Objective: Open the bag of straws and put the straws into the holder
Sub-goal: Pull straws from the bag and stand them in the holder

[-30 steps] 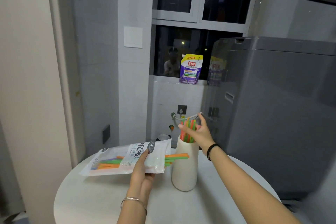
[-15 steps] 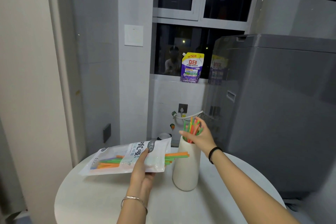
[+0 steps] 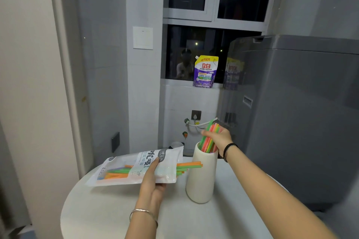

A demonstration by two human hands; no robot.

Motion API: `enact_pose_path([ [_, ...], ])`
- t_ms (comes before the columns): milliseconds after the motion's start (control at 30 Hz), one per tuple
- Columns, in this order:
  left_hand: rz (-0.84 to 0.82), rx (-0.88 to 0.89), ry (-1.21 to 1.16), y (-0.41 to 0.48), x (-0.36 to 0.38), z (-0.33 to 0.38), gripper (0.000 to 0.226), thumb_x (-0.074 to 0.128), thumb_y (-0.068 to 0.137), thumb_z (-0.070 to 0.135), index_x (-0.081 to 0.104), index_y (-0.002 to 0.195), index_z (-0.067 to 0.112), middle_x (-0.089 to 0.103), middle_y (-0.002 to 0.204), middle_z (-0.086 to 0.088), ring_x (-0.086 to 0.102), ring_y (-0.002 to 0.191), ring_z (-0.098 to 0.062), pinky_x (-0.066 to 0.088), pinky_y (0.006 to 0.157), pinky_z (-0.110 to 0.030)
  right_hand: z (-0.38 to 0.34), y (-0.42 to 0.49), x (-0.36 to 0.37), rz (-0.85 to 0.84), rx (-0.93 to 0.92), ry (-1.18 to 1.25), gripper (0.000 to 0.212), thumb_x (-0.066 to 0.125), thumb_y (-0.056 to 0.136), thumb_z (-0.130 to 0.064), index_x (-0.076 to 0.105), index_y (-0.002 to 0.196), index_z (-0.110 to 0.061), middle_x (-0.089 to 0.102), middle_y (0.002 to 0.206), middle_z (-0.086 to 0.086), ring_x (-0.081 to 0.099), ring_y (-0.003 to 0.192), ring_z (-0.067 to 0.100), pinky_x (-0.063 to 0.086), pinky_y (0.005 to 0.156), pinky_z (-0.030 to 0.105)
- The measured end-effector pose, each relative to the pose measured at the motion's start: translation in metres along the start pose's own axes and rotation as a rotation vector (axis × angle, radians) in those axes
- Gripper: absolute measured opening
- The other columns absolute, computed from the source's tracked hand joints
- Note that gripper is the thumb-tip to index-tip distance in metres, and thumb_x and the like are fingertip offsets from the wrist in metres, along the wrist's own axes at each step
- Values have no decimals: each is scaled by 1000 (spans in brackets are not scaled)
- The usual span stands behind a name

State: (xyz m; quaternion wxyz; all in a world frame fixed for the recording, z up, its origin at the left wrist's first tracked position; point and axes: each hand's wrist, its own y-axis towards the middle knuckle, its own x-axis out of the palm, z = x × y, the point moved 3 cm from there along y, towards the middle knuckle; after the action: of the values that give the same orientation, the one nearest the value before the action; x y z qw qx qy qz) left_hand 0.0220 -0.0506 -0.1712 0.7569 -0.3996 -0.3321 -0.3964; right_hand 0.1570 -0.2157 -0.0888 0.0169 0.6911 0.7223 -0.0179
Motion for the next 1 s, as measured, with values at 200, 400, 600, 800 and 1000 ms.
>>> enact_pose_path([
  [200, -23, 35, 14, -4, 2, -1, 48, 62, 89, 8, 48, 135, 13, 66, 111, -7, 64, 87, -19, 54, 81, -45, -14, -29, -2, 69, -255, -65, 60, 76, 75, -13, 45, 127, -14, 50, 128, 2, 50, 117, 20, 44, 101, 38],
  [400, -9, 106, 24, -6, 5, 2, 45, 66, 86, 8, 52, 129, 15, 63, 127, -8, 64, 102, -22, 49, 97, -49, 0, -97, 0, 404, -474, 372, 4, 56, 91, -13, 59, 89, -15, 64, 90, -1, 61, 87, 13, 49, 82, 27],
  [600, 46, 210, 93, -14, 5, -4, 47, 71, 81, 9, 56, 125, 14, 64, 126, -5, 63, 104, -21, 51, 93, -41, 36, -121, 30, 104, -156, 199, 20, 50, 94, -32, 59, 86, -16, 59, 77, 0, 58, 71, 14, 48, 65, 27],
  [800, 74, 265, 132, -20, 2, -2, 49, 73, 81, 13, 56, 127, 14, 65, 123, -4, 64, 95, -16, 51, 82, -33, 45, -119, 25, -117, -207, -45, 17, 61, 88, -17, 59, 75, -6, 56, 62, 2, 43, 46, 7, 34, 45, 14],
  [1000, 105, 237, 24, -19, -4, 8, 43, 71, 81, 8, 53, 119, 19, 63, 121, -3, 64, 83, -10, 53, 71, -31, 46, -106, -16, 190, -143, 319, 26, 71, 80, -26, 56, 64, -12, 43, 44, -3, 35, 37, 9, 29, 38, 19],
])
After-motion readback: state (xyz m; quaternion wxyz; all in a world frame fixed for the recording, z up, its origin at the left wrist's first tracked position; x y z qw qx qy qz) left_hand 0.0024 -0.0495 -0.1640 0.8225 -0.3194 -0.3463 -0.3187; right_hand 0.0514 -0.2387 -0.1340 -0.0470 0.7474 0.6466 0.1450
